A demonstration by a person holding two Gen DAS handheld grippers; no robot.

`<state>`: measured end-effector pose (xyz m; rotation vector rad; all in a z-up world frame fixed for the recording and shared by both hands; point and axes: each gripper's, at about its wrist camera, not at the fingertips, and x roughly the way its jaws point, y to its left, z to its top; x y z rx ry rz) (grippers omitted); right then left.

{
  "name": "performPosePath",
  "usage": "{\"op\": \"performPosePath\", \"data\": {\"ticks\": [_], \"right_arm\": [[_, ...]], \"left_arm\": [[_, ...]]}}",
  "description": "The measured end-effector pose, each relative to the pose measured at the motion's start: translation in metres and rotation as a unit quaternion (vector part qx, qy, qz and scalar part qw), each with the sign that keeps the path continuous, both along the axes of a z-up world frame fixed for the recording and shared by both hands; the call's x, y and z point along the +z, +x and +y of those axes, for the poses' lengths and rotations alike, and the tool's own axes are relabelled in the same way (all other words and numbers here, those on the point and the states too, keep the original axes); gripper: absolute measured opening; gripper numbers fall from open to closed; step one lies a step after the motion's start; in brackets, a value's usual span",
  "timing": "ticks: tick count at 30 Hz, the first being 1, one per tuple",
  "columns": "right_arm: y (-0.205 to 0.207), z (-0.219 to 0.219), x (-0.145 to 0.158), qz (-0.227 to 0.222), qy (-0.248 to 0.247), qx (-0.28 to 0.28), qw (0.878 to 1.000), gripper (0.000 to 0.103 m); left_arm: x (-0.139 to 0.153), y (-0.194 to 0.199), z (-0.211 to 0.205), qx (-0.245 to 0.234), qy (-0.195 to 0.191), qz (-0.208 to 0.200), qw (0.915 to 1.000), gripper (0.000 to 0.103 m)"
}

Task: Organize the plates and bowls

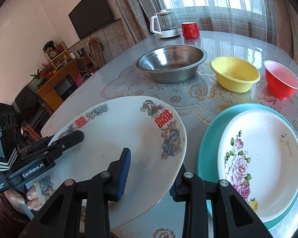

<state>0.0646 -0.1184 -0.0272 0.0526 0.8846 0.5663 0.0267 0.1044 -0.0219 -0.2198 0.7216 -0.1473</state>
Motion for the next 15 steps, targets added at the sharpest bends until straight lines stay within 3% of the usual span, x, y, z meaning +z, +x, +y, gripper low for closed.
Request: {"op": "performPosePath", "data": {"ticks": [15], "right_arm": [[-0.006,-0.082,0.022,-0.039,0.000,-0.106,0.994,0.034]], "left_arm": [[0.027,0.040,-0.098,-0.097,0.008,-0.026,0.9949,0.035]]}}
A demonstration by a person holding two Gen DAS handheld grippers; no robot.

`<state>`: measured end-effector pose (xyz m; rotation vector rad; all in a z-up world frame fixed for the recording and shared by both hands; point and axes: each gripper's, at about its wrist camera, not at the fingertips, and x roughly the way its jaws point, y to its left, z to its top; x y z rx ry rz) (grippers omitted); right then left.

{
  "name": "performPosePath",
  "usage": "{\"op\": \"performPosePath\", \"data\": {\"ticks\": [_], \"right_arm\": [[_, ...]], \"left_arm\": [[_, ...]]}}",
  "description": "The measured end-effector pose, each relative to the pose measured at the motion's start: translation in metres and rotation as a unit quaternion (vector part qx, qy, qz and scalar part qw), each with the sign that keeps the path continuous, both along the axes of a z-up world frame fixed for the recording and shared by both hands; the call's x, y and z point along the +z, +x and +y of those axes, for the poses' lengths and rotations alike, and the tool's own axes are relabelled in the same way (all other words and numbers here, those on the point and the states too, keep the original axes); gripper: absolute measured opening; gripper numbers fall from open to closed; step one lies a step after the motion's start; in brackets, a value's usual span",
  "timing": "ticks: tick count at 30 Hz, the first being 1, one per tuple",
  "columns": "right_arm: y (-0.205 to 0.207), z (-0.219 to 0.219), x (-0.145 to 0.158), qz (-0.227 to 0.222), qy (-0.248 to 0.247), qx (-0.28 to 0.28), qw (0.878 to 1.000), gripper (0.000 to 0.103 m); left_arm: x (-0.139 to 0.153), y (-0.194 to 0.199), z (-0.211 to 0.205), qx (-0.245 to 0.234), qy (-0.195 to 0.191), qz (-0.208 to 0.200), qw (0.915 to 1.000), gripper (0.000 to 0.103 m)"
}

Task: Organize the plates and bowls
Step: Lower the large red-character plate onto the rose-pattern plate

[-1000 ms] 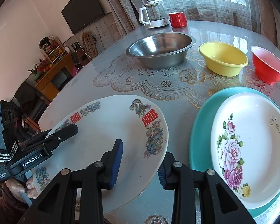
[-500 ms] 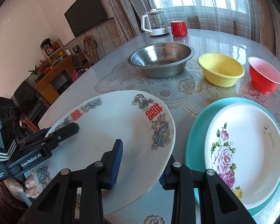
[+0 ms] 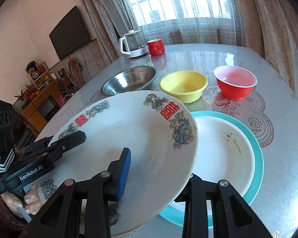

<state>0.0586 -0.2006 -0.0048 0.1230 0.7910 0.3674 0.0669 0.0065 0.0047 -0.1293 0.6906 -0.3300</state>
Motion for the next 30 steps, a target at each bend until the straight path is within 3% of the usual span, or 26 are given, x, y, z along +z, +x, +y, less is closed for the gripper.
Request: {"op": "performPosePath", "data": {"ticks": [13,30], "right_arm": [[0.008,-0.069,-0.010,0.011,0.005,-0.090,0.996,0.034],[0.009,-0.076,-0.027,0.022,-0.025,-0.108,0.994,0.034]], "left_arm": [[-0.008,0.034,-0.076,-0.062,0.024,0.025,0.9975,0.035],[-0.032,0.036,-0.086,-0.057,0.037,0.059,0.9960,0.036]]}}
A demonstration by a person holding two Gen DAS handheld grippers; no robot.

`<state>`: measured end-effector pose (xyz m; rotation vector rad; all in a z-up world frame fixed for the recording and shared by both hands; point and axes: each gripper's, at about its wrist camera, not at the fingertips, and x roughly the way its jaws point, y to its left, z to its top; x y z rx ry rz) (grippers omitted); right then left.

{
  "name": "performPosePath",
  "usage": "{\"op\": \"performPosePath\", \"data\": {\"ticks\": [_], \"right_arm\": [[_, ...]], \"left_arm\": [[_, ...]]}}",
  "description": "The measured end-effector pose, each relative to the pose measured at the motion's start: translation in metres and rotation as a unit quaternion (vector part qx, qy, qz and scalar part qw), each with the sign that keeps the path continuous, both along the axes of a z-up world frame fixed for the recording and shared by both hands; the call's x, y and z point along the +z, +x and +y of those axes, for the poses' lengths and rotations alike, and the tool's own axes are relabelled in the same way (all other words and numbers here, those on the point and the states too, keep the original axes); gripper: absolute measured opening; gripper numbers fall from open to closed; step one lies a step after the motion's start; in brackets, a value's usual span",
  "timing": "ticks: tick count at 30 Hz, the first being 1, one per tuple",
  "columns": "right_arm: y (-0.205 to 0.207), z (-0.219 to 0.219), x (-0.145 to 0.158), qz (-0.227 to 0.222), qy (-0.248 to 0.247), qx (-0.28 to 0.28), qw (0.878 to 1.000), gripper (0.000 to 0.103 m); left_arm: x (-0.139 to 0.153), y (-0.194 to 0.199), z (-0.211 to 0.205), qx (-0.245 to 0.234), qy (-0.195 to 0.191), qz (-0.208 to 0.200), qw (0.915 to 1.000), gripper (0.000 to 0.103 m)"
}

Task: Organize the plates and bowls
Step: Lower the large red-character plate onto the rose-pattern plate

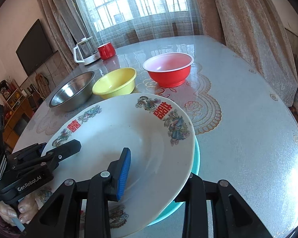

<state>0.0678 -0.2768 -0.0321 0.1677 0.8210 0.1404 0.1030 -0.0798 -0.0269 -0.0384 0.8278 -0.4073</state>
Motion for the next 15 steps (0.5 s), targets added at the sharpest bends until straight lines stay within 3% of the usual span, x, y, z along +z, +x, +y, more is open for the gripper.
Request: {"op": "performPosePath", "data": {"ticks": [15], "right_arm": [[0.0006,-0.0065,0.0015,0.014,-0.013,-0.027,0.999,0.036]], "left_arm": [[-0.0018,-0.0034,-0.0046,-0.004,0.001,0.011,0.9999,0.038]]}}
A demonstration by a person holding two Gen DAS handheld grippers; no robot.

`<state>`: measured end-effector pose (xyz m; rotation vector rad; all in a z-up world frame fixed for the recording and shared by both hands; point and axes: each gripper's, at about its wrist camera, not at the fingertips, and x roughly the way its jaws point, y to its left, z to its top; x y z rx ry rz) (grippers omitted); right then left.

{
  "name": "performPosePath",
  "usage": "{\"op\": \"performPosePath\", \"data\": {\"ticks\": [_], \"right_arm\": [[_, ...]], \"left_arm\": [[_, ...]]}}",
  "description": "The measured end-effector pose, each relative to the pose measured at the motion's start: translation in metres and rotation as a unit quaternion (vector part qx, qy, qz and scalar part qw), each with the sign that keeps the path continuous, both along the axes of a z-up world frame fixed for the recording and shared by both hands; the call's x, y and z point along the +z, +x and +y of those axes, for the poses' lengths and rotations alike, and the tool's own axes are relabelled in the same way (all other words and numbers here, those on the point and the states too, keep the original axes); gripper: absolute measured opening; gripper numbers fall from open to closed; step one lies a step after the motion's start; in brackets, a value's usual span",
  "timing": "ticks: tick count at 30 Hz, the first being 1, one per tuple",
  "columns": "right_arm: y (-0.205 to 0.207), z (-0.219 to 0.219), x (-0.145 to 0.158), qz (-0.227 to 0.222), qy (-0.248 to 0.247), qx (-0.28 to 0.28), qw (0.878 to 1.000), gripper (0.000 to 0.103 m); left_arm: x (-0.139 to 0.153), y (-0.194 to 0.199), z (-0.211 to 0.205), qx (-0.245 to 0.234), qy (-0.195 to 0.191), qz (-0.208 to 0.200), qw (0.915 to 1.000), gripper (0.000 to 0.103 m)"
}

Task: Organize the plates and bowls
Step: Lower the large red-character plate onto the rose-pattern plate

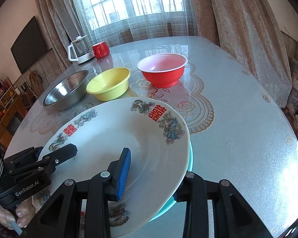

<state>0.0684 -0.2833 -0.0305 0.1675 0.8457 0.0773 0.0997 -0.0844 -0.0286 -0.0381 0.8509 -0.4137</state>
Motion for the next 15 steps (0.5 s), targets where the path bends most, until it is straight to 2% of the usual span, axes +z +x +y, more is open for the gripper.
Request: {"op": "performPosePath", "data": {"ticks": [5,15], "right_arm": [[-0.003,-0.005,-0.010,0.009,-0.004,-0.009,1.000,0.036],[-0.011,-0.012,-0.007,0.013,-0.007,-0.005,1.000,0.036]], "left_arm": [[-0.003,-0.005,-0.004,-0.003,0.016,-0.010,0.9998,0.037],[0.000,-0.009,0.002,0.003,0.014,-0.018,0.9997,0.037]]}}
